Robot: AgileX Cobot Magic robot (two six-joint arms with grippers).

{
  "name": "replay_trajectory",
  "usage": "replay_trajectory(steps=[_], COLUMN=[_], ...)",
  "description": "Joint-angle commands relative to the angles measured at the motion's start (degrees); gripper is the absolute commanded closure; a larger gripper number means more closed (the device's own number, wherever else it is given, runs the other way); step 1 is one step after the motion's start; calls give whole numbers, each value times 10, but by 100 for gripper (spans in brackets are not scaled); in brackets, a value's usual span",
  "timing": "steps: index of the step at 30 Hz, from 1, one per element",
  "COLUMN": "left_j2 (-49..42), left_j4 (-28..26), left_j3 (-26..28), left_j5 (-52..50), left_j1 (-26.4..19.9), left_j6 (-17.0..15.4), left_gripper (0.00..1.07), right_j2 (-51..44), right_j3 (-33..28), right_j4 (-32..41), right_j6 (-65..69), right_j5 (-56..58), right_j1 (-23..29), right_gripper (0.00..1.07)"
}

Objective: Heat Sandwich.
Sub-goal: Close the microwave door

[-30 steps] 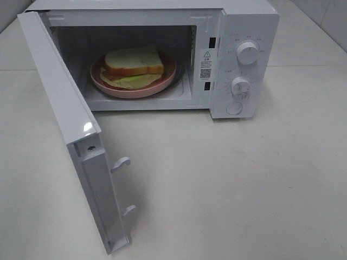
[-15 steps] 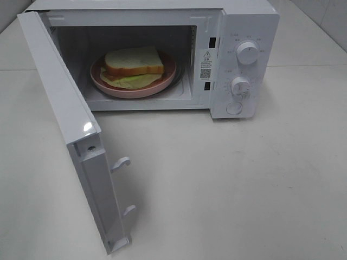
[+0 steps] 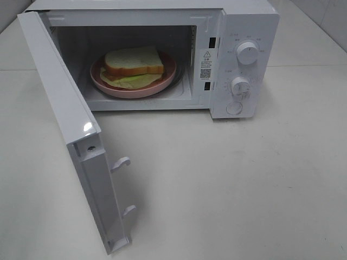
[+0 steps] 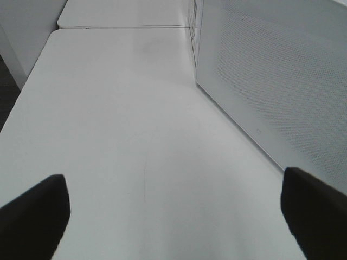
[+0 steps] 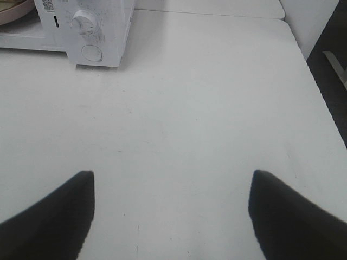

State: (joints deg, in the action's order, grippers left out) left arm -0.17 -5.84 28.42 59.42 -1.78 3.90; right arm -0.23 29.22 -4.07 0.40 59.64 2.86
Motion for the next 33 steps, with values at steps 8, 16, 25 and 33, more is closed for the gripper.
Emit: replay_trajectory(steps=[8,16,25,33], left_j2=[28,95,157,200], left_j4=[-2,-1,-9,19], left_j3=[28,30,30,9], left_j5=[-33,-70,-133,-214], left_j1=[-2,-2,-2,-2], left_j6=[-2,-2,-2,3], left_gripper=[11,28,71,106], right_j2=[-15,-15,-15,-15], right_j3=[-2,-2,-2,-2], right_j4=[0,0,0,0], right_j6=[5,5,6,6], right_j5=[-4,-4,-4,-4], right_j1=[-5,-5,-5,-5], right_gripper=[31,31,31,31])
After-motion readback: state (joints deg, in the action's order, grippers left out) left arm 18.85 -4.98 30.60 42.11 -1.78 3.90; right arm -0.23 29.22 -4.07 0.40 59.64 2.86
